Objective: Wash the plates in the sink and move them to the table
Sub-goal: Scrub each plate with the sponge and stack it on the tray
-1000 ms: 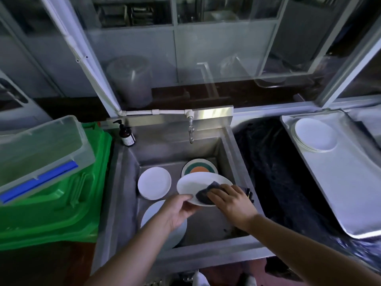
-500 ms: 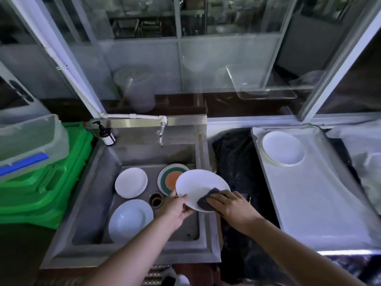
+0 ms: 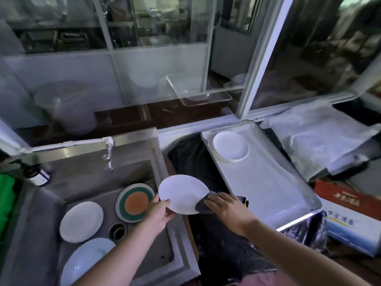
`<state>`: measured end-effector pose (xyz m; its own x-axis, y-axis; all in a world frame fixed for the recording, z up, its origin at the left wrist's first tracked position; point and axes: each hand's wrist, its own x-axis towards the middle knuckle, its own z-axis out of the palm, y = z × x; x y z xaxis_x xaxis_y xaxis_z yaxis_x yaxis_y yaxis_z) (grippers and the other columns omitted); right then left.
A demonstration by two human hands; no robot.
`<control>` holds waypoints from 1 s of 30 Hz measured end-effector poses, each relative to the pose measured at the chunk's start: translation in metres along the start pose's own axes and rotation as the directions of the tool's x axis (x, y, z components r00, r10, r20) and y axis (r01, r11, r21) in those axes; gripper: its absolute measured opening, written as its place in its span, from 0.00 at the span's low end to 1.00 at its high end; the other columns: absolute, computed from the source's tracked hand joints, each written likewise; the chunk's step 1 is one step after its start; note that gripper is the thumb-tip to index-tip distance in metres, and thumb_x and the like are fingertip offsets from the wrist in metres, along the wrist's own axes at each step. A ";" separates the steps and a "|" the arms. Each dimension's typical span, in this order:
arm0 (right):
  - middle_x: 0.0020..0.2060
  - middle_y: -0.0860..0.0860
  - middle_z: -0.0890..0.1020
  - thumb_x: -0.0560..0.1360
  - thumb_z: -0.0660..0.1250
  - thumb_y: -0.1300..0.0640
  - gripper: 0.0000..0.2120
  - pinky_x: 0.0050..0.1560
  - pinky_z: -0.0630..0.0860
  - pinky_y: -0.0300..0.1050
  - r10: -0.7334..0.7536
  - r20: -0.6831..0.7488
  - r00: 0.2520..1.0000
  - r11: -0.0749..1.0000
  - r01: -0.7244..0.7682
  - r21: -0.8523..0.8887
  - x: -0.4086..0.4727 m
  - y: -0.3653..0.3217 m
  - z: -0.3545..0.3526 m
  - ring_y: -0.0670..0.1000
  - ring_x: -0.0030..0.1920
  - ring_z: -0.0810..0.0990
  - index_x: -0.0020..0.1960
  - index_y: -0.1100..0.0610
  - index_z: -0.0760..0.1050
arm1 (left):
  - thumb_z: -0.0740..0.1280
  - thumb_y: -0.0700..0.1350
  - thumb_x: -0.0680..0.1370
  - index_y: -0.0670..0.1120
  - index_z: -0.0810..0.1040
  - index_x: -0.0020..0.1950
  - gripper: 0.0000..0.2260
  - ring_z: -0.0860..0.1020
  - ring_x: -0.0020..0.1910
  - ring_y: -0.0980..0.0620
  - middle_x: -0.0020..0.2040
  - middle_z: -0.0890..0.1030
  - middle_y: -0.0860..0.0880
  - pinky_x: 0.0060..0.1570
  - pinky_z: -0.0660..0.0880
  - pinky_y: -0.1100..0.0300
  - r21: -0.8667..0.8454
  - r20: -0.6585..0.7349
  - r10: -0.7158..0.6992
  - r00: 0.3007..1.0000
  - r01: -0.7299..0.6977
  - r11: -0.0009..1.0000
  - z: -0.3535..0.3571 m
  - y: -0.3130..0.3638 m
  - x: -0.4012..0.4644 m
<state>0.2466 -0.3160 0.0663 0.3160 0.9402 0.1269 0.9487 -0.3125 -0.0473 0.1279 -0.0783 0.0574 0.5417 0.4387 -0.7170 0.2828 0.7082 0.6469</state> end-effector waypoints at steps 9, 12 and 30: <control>0.62 0.46 0.79 0.70 0.77 0.57 0.27 0.46 0.79 0.49 0.169 0.011 0.986 0.985 -0.169 0.020 -0.012 0.067 -0.008 0.55 0.56 0.81 0.67 0.50 0.73 | 0.61 0.31 0.82 0.51 0.66 0.79 0.28 0.77 0.61 0.39 0.72 0.73 0.41 0.46 0.79 0.45 -0.008 0.020 0.005 1.000 -0.005 1.000 0.080 0.009 0.026; 0.62 0.46 0.79 0.71 0.76 0.56 0.27 0.46 0.79 0.49 0.175 0.024 0.984 0.984 -0.176 0.021 -0.017 0.099 -0.006 0.54 0.56 0.81 0.68 0.50 0.72 | 0.62 0.31 0.82 0.52 0.67 0.78 0.27 0.78 0.60 0.39 0.71 0.74 0.42 0.44 0.80 0.44 -0.014 0.014 0.010 1.000 -0.010 1.000 0.115 0.009 0.042; 0.59 0.45 0.80 0.68 0.72 0.62 0.24 0.40 0.78 0.47 0.156 0.004 0.988 0.973 -0.154 0.172 -0.040 0.292 0.016 0.54 0.51 0.82 0.63 0.50 0.74 | 0.57 0.30 0.83 0.53 0.68 0.76 0.26 0.75 0.61 0.41 0.67 0.75 0.43 0.61 0.75 0.46 -0.185 -0.100 0.027 0.995 -0.045 0.982 0.317 -0.011 0.130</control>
<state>0.5111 -0.4426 0.0311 0.4597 0.8807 0.1145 0.8736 -0.4254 -0.2363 0.4463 -0.2044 0.0394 0.4669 0.5109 -0.7218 0.1063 0.7779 0.6193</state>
